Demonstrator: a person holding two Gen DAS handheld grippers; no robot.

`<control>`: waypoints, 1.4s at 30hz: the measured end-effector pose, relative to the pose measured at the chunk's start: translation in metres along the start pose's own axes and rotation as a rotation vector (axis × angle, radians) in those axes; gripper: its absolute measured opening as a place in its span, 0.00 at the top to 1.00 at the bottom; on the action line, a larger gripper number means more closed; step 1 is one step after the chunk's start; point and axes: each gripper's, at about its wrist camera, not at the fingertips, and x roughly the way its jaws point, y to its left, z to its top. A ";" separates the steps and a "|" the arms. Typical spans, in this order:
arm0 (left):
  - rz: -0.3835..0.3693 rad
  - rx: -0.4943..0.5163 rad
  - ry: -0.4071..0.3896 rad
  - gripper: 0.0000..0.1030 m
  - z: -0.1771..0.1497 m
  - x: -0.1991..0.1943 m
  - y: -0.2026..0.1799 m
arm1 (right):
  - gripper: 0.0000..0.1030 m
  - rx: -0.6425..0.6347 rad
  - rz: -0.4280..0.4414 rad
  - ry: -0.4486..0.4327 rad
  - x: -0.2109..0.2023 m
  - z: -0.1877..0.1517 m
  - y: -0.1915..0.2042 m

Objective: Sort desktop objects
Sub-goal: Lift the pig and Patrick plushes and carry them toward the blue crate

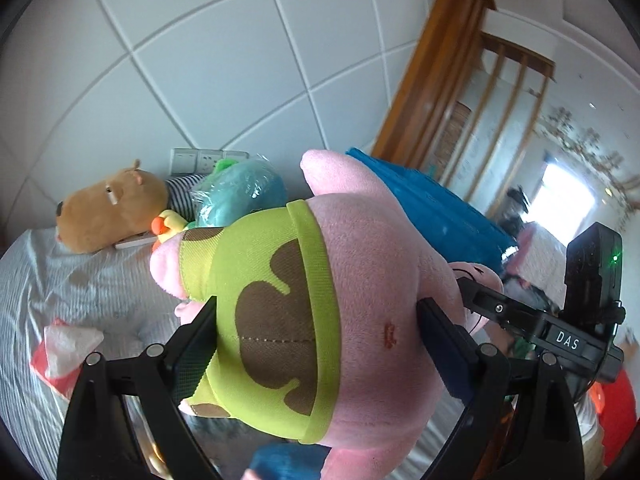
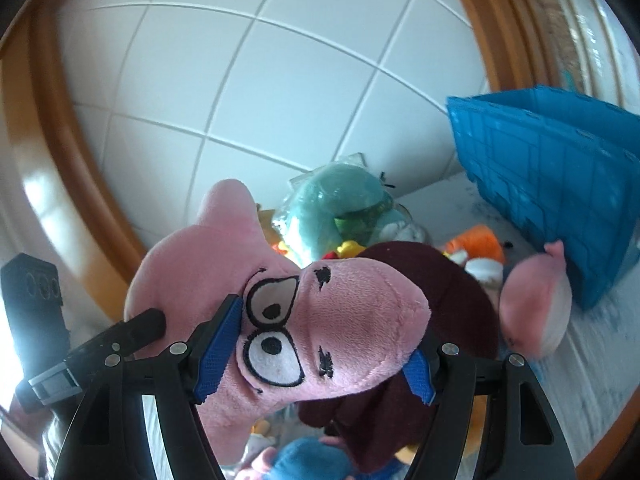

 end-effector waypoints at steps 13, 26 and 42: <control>-0.015 0.037 -0.056 0.08 0.030 0.006 -0.041 | 0.30 -0.053 0.040 -0.051 -0.034 0.037 -0.019; -0.027 0.058 -0.079 0.08 0.052 0.035 -0.121 | 0.30 -0.066 0.016 -0.088 -0.076 0.075 -0.070; -0.090 0.036 -0.168 0.08 0.152 0.123 -0.290 | 0.30 -0.172 0.035 -0.156 -0.160 0.245 -0.197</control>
